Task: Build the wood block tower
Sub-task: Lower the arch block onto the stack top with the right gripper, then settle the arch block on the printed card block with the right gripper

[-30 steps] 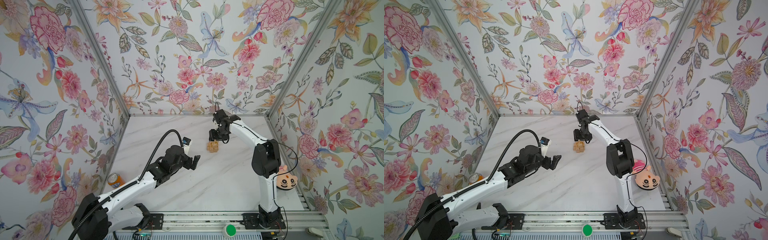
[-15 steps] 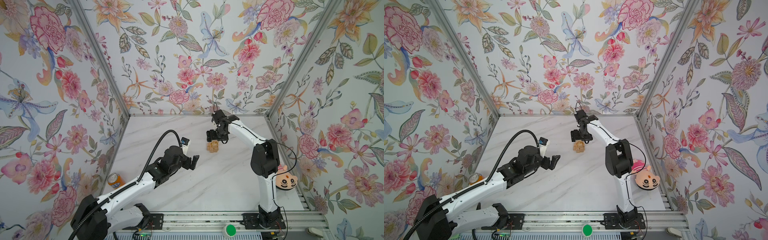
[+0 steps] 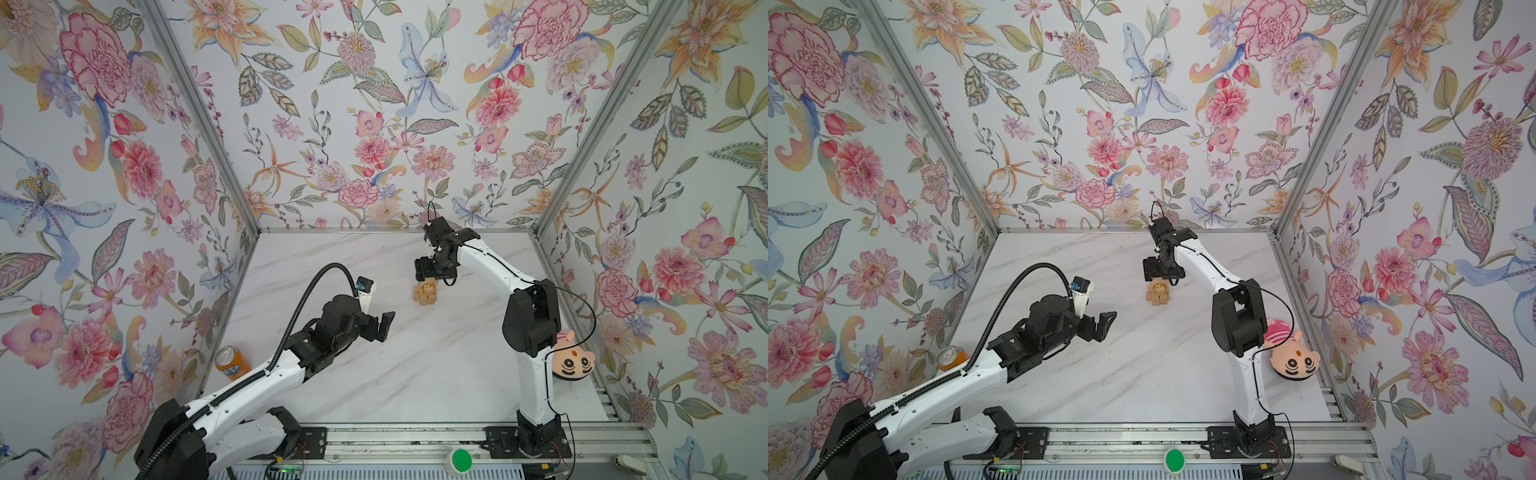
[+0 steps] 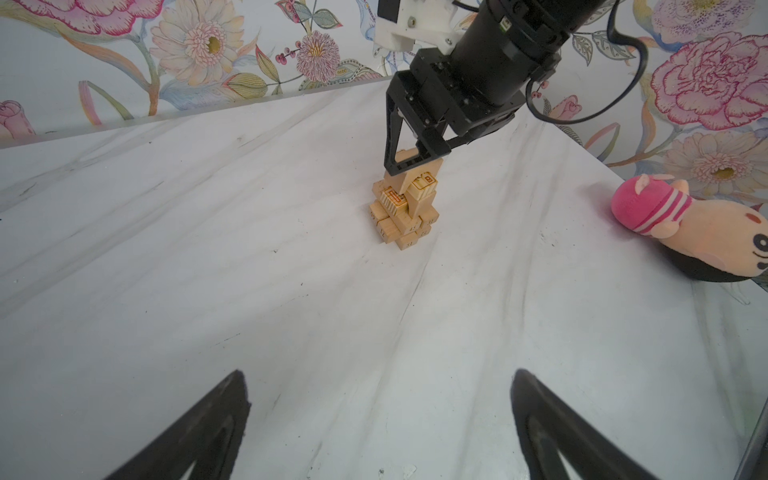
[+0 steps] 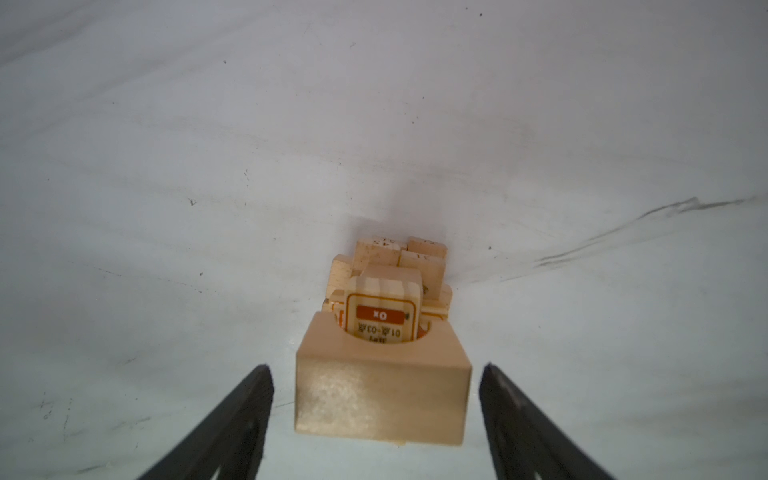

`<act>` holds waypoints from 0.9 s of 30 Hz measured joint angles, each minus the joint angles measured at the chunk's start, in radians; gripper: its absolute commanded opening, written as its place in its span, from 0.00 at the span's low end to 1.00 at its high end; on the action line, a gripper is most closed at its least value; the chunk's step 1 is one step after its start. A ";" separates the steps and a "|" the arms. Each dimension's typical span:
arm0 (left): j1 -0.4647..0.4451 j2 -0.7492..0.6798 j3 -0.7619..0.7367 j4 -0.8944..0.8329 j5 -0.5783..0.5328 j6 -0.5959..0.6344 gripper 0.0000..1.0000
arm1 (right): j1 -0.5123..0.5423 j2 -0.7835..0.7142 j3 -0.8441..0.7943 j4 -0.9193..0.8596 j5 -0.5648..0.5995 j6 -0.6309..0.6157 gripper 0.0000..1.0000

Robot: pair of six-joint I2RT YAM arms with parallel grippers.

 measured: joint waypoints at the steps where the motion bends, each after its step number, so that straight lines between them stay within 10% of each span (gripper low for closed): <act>1: 0.000 -0.003 0.000 0.000 0.000 0.000 0.99 | 0.000 0.000 0.000 -0.003 0.000 0.001 0.80; 27: 0.030 -0.015 -0.029 0.012 0.002 0.000 0.99 | 0.001 0.018 0.045 -0.045 0.015 0.019 0.76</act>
